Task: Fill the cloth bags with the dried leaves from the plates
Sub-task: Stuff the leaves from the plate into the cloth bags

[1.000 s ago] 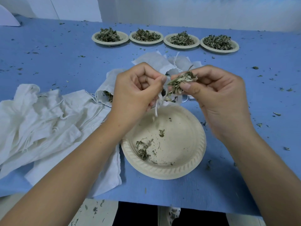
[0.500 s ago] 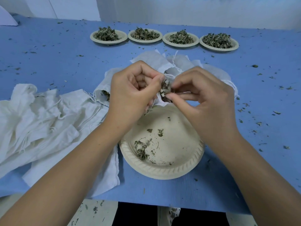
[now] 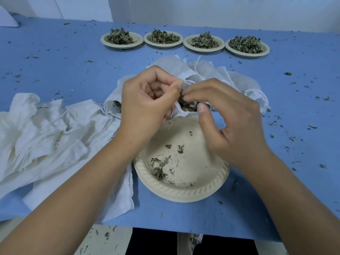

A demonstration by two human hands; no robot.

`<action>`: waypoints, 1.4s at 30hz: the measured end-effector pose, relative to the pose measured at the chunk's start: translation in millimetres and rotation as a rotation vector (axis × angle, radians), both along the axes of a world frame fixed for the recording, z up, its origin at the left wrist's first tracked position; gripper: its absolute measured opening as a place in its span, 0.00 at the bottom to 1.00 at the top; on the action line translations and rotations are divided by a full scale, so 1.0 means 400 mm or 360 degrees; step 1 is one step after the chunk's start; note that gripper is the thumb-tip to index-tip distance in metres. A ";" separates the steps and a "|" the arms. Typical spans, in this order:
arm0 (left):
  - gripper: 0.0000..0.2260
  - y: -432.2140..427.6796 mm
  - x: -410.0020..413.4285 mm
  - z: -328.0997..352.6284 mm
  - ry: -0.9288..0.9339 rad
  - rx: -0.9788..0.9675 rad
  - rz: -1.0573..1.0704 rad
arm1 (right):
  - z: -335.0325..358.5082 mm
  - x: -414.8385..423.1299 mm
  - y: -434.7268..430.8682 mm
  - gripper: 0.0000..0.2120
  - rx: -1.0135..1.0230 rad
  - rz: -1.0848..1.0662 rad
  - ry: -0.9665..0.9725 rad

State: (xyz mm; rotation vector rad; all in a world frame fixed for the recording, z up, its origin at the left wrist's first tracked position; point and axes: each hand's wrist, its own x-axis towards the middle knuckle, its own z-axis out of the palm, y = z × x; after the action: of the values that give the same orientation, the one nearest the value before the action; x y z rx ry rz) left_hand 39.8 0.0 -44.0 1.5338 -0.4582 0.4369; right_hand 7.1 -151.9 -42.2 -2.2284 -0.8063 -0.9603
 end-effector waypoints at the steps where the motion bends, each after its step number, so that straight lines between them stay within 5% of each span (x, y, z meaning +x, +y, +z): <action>1: 0.10 0.001 -0.003 0.002 -0.0016 -0.0001 -0.0027 | -0.001 0.000 0.004 0.11 -0.0066 0.0014 0.0030; 7: 0.10 0.002 0.000 0.001 0.0057 -0.0034 -0.0032 | -0.009 0.010 0.009 0.13 -0.0412 0.0003 0.0182; 13: 0.09 0.006 0.008 0.003 0.0177 -0.0141 0.0037 | 0.016 0.007 0.005 0.06 -0.0311 -0.0130 -0.0229; 18: 0.07 0.001 0.008 0.001 0.0183 -0.0146 -0.0104 | -0.011 0.007 0.032 0.10 -0.0419 -0.0149 -0.0150; 24: 0.08 -0.003 0.004 0.003 0.0234 -0.0119 -0.0153 | -0.015 0.014 0.029 0.06 -0.0270 -0.0154 -0.0466; 34: 0.08 0.002 0.010 0.008 0.0377 -0.0194 -0.0100 | -0.003 0.026 0.015 0.04 -0.0304 -0.0177 -0.0351; 42: 0.11 -0.005 0.011 0.002 0.0471 -0.0191 -0.0312 | -0.020 0.030 0.036 0.11 -0.0196 -0.0265 -0.0490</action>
State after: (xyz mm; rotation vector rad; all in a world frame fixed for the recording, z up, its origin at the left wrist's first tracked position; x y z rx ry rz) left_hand 44.0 -2.1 -43.2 1.3938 -0.3396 0.0805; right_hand 19.2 -137.6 -50.2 -2.3128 -0.8407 -1.3930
